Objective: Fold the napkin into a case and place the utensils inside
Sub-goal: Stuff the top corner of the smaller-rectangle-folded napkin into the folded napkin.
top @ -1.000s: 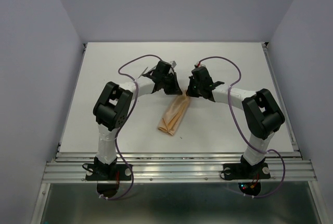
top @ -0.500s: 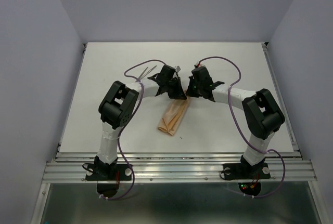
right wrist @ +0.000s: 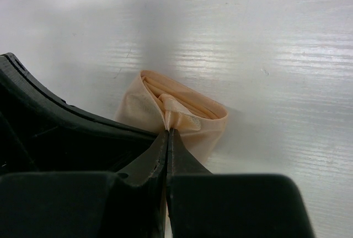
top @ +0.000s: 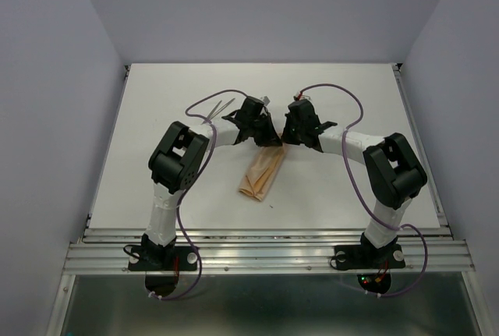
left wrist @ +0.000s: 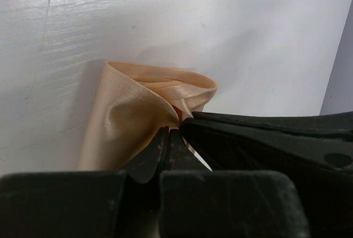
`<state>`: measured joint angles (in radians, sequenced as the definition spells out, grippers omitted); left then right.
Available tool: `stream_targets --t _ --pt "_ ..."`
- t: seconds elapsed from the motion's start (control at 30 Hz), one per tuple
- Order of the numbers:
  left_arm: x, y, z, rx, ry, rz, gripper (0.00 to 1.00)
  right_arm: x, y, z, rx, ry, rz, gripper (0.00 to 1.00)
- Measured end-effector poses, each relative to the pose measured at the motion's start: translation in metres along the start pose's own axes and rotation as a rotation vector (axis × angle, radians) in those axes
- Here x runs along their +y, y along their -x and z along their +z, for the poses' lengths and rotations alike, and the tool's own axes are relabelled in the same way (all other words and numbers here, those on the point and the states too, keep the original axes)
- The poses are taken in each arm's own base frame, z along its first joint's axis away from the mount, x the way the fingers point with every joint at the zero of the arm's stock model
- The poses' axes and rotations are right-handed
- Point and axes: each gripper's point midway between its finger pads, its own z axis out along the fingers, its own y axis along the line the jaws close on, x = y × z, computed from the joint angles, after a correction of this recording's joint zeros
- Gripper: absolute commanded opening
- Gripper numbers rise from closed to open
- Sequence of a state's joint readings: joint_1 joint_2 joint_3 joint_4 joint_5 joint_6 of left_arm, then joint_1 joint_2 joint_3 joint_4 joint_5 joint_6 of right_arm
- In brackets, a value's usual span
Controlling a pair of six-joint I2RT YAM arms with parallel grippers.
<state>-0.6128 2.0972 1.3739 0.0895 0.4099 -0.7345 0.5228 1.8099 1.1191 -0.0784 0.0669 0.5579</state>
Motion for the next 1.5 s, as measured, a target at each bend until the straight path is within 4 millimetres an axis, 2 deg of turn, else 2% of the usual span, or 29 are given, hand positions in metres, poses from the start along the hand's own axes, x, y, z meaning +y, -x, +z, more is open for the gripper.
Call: stream_targets --t 0.27,0.6,0.67,0.7,0.8,1.0,1.5 --pt "0.004 -0.001 0.017 -0.036 0.02 -0.047 0.0 0.002 -0.002 0.0 0.009 0.011 0.0 0.01" --pt "0.003 0.001 0.02 -0.065 0.021 -0.064 0.0 -0.002 0.0 0.0 0.002 -0.001 0.003 0.01" --pt "0.002 0.001 0.02 -0.068 0.02 -0.062 0.0 -0.003 0.001 0.0 -0.001 -0.005 0.003 0.08" --pt "0.002 0.001 0.021 -0.069 0.021 -0.061 0.0 -0.003 0.001 -0.001 -0.002 -0.008 0.003 0.22" --pt "0.0 0.0 0.022 -0.074 0.019 -0.056 0.0 -0.007 0.003 -0.005 -0.008 -0.027 -0.001 0.3" --pt "-0.001 -0.001 0.022 -0.074 0.016 -0.052 0.0 -0.012 0.011 -0.013 -0.037 -0.057 -0.019 0.28" --pt "-0.002 -0.001 0.022 -0.074 0.015 -0.048 0.0 -0.027 0.001 -0.011 0.003 -0.121 -0.075 0.22"
